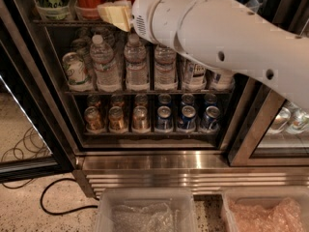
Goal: Pick coke can from top shelf of fridge
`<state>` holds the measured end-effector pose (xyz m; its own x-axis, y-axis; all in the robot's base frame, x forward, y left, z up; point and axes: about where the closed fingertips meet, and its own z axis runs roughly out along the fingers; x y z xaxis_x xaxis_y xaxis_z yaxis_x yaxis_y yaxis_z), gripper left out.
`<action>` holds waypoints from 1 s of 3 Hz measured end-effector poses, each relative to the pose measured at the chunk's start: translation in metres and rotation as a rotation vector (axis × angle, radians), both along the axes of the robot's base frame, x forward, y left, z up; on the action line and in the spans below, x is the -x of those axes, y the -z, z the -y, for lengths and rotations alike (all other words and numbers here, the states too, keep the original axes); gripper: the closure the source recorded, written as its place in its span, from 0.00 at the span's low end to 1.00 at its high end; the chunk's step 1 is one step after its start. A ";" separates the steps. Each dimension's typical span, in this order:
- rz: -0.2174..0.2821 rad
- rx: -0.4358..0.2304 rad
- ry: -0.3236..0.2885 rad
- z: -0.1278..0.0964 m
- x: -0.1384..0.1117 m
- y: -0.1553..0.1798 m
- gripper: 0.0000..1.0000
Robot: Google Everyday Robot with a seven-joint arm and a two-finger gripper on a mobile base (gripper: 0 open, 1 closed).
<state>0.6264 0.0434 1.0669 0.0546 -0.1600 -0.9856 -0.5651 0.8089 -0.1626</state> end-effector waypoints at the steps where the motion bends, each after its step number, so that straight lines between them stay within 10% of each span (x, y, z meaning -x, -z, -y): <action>1: -0.005 0.000 0.014 0.005 -0.004 0.005 0.25; 3: 0.024 -0.021 0.011 -0.007 -0.020 -0.005 0.26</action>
Offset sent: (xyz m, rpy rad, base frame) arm 0.0264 0.0015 -0.0032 0.0276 -0.0001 -0.0309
